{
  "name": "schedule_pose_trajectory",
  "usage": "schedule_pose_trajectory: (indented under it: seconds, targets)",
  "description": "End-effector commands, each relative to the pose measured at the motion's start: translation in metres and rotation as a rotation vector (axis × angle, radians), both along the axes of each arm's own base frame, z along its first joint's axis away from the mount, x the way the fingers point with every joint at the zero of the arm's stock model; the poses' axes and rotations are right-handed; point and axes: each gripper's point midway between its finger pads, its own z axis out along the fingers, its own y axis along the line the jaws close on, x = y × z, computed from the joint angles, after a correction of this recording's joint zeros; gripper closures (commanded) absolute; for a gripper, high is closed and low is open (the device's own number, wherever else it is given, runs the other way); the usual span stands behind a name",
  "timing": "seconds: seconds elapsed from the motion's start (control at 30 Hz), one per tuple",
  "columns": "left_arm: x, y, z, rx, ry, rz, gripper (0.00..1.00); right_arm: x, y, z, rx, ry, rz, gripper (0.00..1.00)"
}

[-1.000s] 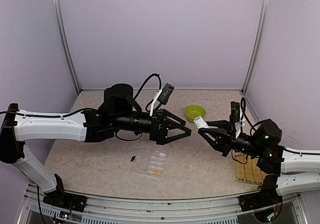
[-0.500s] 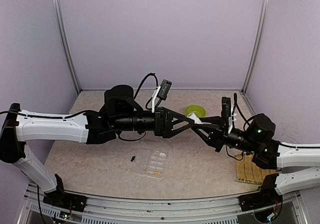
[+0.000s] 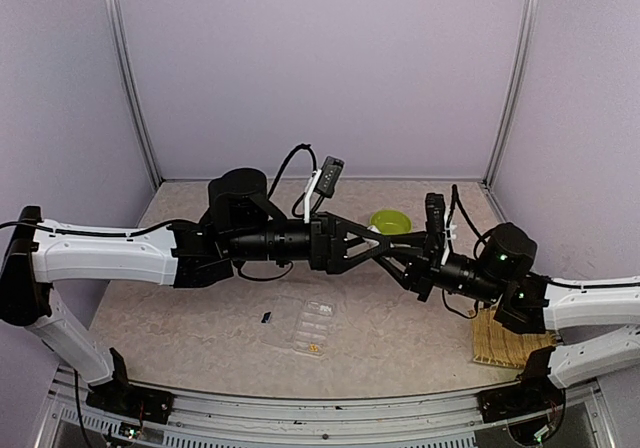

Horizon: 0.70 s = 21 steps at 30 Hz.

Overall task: Sort the pills into containers
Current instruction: Screw the lid of the pill bottle onto the pill bottle.

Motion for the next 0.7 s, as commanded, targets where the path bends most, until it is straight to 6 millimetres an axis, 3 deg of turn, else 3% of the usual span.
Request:
schedule_pose_trajectory:
  seconds: [0.0,0.67]
  targets:
    - [-0.008,-0.006,0.020,-0.056,-0.018,-0.040,0.01,0.002,0.007,0.007,-0.004,-0.019,-0.005,0.87]
    - [-0.013,-0.007,0.029,-0.072,-0.033,-0.058,0.01,-0.002,0.041,-0.017,-0.069,-0.001,0.055,0.87]
